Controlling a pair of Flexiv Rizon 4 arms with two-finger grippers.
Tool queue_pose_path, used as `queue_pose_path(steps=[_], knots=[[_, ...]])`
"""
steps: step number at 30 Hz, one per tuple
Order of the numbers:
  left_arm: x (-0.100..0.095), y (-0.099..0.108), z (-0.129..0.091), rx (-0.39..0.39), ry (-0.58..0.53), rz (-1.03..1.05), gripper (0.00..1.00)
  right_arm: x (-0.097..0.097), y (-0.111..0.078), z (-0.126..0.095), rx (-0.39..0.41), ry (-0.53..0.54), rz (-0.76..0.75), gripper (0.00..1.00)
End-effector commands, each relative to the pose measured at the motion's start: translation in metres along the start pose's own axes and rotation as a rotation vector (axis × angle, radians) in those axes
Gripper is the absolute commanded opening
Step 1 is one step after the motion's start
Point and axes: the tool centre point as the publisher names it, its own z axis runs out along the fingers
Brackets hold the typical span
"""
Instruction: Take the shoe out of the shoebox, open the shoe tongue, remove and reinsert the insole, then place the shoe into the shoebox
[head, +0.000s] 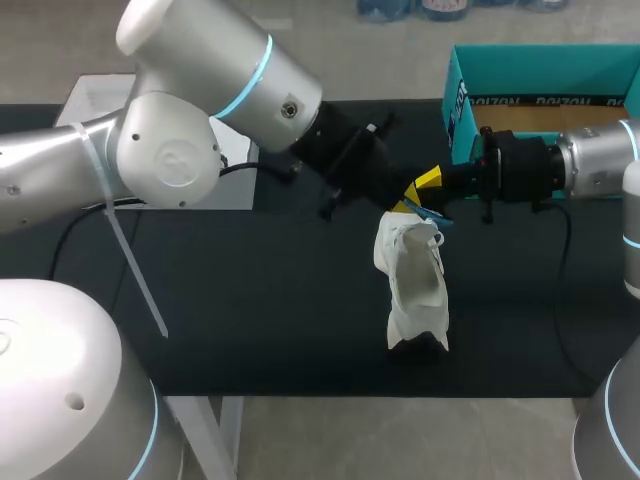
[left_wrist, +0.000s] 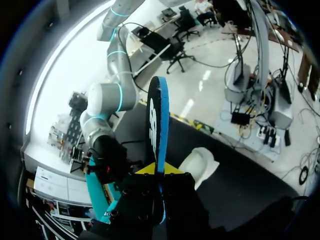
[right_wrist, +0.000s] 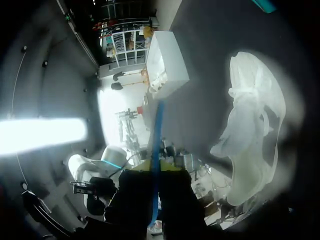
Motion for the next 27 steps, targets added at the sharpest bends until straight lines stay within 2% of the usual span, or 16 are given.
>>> queue_pose_path(steps=[1, 2, 3, 4, 5, 7, 9, 12, 17, 22, 24, 26, 27], knots=[[-0.009, -0.001, 0.004, 0.014, 0.027, -0.003, 0.00, 0.000, -0.001, 0.000, -0.002, -0.002, 0.000, 0.00], [-0.010, -0.002, 0.005, 0.034, 0.043, -0.001, 0.16, 0.000, -0.001, 0.000, -0.002, -0.002, 0.000, 0.00], [-0.010, -0.003, 0.005, 0.040, 0.052, 0.003, 0.96, 0.000, -0.001, 0.000, -0.002, -0.002, 0.000, 0.00], [-0.011, -0.005, 0.005, 0.056, 0.074, 0.005, 1.00, 0.000, -0.001, 0.000, -0.002, -0.002, 0.000, 0.00], [-0.010, -0.007, 0.003, 0.060, 0.091, 0.005, 1.00, 0.000, -0.001, 0.000, -0.002, -0.002, 0.000, 0.00], [-0.007, -0.009, -0.007, 0.119, 0.112, -0.007, 1.00, 0.000, -0.001, 0.000, -0.002, -0.002, 0.000, 0.00], [-0.006, -0.012, -0.019, 0.150, 0.190, -0.025, 1.00, 0.000, -0.001, 0.000, -0.002, -0.002, 0.000, 0.00], [-0.009, -0.014, -0.038, 0.159, 0.352, -0.080, 1.00, 0.000, -0.001, 0.000, -0.002, -0.002, 0.000, 0.00], [-0.009, -0.010, -0.067, 0.149, 0.554, -0.121, 1.00, 0.000, -0.001, 0.000, -0.002, -0.002, 0.000, 0.00], [-0.013, -0.009, -0.080, 0.141, 0.747, -0.144, 1.00, 0.000, -0.001, 0.000, -0.002, -0.002, 0.000, 0.00], [-0.017, -0.009, -0.082, 0.153, 0.769, -0.150, 1.00, 0.000, -0.001, 0.000, -0.002, -0.002, 0.000, 0.00], [-0.018, -0.009, -0.082, 0.110, 0.821, -0.161, 1.00, 0.000, -0.001, 0.000, -0.002, -0.002, 0.000, 0.00], [-0.017, -0.009, -0.082, 0.120, 0.816, -0.166, 1.00, 0.000, -0.001, 0.000, -0.002, -0.002, 0.000, 0.00]])
